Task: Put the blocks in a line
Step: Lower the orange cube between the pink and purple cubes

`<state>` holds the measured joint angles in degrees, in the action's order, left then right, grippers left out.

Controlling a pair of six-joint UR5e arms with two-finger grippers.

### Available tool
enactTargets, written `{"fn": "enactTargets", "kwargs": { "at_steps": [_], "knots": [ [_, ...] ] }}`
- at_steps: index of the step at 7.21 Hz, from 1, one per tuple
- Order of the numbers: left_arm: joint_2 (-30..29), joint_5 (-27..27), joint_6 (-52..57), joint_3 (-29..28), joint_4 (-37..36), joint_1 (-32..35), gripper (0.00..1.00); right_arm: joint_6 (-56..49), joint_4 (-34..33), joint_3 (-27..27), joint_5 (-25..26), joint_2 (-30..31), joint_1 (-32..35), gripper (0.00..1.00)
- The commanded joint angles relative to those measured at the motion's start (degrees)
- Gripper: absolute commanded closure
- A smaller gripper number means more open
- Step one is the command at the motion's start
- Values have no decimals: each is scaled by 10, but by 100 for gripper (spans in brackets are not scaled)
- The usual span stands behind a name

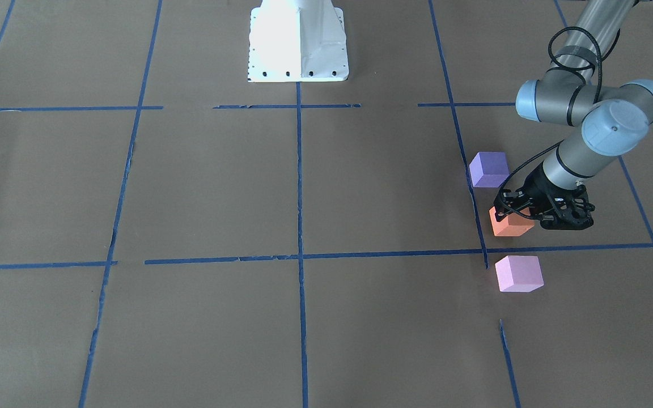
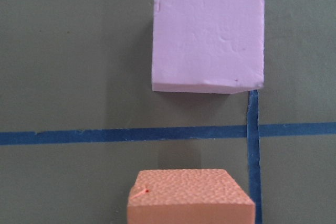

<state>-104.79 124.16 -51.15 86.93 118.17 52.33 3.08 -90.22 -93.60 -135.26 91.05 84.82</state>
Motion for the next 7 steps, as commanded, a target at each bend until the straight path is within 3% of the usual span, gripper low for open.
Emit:
{"fn": "enactTargets", "kwargs": {
  "at_steps": [1, 7],
  "knots": [
    [-5, -1, -7, -4, 3, -7, 83, 0, 0, 0, 0, 0, 0, 0],
    [-6, -4, -7, -5, 0, -16, 75, 0, 0, 0, 0, 0, 0, 0]
  ]
}}
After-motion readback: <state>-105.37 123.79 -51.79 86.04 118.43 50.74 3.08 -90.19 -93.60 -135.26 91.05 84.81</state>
